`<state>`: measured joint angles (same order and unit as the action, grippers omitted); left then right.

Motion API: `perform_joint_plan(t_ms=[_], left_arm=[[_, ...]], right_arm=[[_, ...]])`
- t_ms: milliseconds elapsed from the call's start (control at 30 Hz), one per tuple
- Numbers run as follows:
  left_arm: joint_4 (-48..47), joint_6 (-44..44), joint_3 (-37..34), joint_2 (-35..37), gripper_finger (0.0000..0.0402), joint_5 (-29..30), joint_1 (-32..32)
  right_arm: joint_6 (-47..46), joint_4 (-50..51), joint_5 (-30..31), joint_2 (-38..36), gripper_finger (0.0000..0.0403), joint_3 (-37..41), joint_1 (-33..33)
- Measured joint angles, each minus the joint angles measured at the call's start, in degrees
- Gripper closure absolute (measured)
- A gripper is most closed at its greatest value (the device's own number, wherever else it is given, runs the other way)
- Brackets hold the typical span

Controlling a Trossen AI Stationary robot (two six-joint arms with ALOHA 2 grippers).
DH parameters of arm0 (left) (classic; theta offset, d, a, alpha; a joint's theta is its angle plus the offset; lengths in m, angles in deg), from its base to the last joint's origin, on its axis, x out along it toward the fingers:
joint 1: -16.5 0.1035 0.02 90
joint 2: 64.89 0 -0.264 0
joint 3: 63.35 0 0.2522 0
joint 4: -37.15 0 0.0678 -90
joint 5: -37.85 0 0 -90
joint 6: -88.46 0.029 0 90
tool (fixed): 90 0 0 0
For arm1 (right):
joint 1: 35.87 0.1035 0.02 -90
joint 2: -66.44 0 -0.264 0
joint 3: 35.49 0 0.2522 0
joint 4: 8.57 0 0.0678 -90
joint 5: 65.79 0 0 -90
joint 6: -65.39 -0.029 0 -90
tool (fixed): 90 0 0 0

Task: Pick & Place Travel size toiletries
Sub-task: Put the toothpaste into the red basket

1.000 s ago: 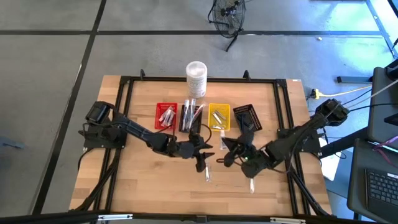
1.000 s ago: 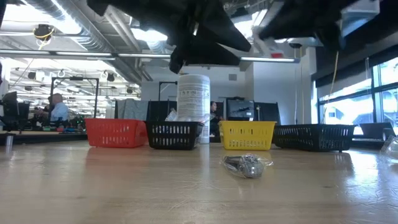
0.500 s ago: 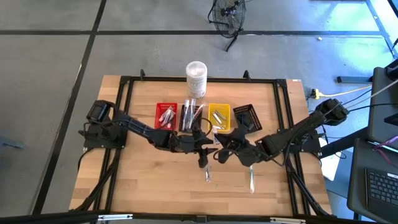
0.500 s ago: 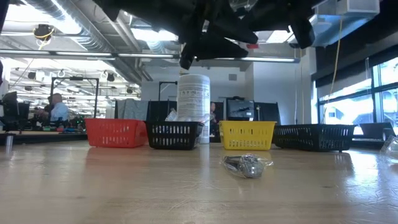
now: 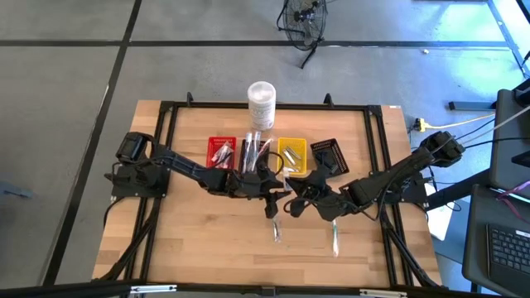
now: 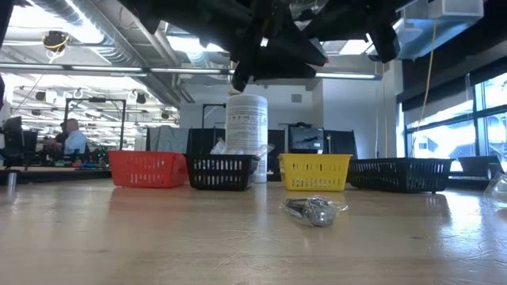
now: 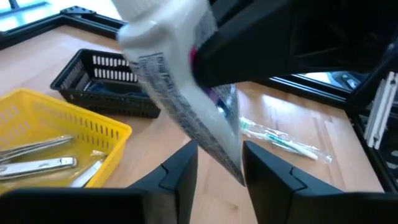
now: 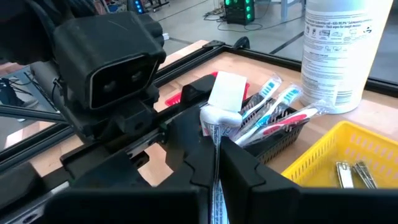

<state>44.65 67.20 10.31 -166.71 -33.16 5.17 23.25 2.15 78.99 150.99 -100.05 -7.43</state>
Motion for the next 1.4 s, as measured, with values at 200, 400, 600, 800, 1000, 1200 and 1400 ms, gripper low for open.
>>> perform_joint_plan(t_ms=[200,400,600,800,1000,1200,1400], left_arm=[[0.02,1.49,0.0,0.0,0.0323,-0.25,0.0],[-0.04,1.49,0.0,0.0,0.0357,-0.27,0.0],[-0.07,1.49,0.0,-0.02,0.0387,-0.27,0.0],[-0.2,2.61,0.0,-0.02,0.0396,-0.26,0.0],[-0.86,3.0,0.0,-0.02,0.0397,-0.5,-0.04],[-2.75,3.07,0.02,-0.04,0.0398,-0.28,0.28],[-8.26,3.36,0.07,0.42,0.0398,-0.64,1.48]], right_arm=[[0.65,-0.01,0.02,0.0,0.0383,0.0,-0.04],[0.67,-0.07,-0.12,0.0,0.0383,0.0,-0.02],[0.67,-0.09,-0.21,0.0,0.0383,0.0,-0.02],[0.8,-0.03,-0.58,0.0,0.0383,0.0,-0.02],[1.06,0.48,-2.7,0.0,0.0381,0.0,-0.07],[1.77,2.19,-3.65,0.0,0.033,-0.02,-0.02],[3.65,4.47,-3.8,0.02,0.0252,-0.02,0.0]])
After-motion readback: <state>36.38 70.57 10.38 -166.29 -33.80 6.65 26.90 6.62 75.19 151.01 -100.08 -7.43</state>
